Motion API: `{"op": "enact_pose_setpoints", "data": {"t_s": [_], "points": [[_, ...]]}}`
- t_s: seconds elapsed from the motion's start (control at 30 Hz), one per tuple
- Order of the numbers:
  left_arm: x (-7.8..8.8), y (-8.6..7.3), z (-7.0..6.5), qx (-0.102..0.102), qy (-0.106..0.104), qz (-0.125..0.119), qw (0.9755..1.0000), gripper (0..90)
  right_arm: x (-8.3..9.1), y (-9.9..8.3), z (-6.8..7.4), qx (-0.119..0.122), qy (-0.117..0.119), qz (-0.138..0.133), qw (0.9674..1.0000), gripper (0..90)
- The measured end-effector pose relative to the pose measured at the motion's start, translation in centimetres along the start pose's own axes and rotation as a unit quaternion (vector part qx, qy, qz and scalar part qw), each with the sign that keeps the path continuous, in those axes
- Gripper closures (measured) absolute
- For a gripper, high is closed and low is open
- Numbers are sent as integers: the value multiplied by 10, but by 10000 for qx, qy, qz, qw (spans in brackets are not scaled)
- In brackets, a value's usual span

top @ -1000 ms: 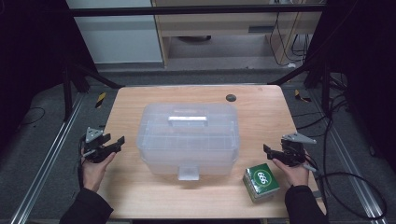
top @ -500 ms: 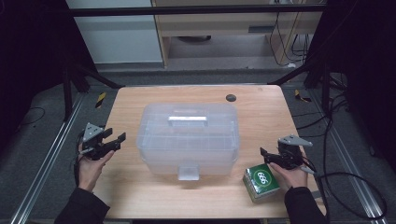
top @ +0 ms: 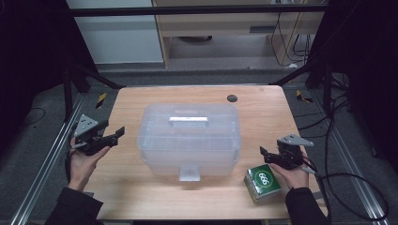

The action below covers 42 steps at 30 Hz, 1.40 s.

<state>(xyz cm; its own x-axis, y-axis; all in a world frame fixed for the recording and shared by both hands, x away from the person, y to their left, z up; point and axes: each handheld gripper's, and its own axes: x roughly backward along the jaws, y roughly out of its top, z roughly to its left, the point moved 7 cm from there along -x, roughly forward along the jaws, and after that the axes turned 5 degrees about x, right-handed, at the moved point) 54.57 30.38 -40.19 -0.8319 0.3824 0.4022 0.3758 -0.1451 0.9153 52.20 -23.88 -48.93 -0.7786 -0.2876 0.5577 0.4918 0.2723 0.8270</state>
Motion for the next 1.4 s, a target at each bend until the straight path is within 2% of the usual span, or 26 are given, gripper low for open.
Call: {"op": "enact_pose_setpoints", "data": {"t_s": [0.23,0.47,0.83,1.13,1.3,1.4], "points": [[5,17,-9,-138,-97,-77,9998,269,2,1,0,-30,32,4,10000,285],[12,34,-15,-214,-169,-209,9994,263,4,3,0,50,58,-61,10000,315],[10,51,-34,-628,-290,-140,9975,258,4,6,4,131,100,-55,9998,327],[6,66,-55,-1117,-440,24,9928,258,4,7,4,157,116,-46,9998,312],[3,72,-65,-1347,-512,93,9895,258,4,8,5,169,122,-18,9998,304],[1,75,-72,-1536,-515,164,9867,258,4,8,5,191,114,-15,9998,299]]}}
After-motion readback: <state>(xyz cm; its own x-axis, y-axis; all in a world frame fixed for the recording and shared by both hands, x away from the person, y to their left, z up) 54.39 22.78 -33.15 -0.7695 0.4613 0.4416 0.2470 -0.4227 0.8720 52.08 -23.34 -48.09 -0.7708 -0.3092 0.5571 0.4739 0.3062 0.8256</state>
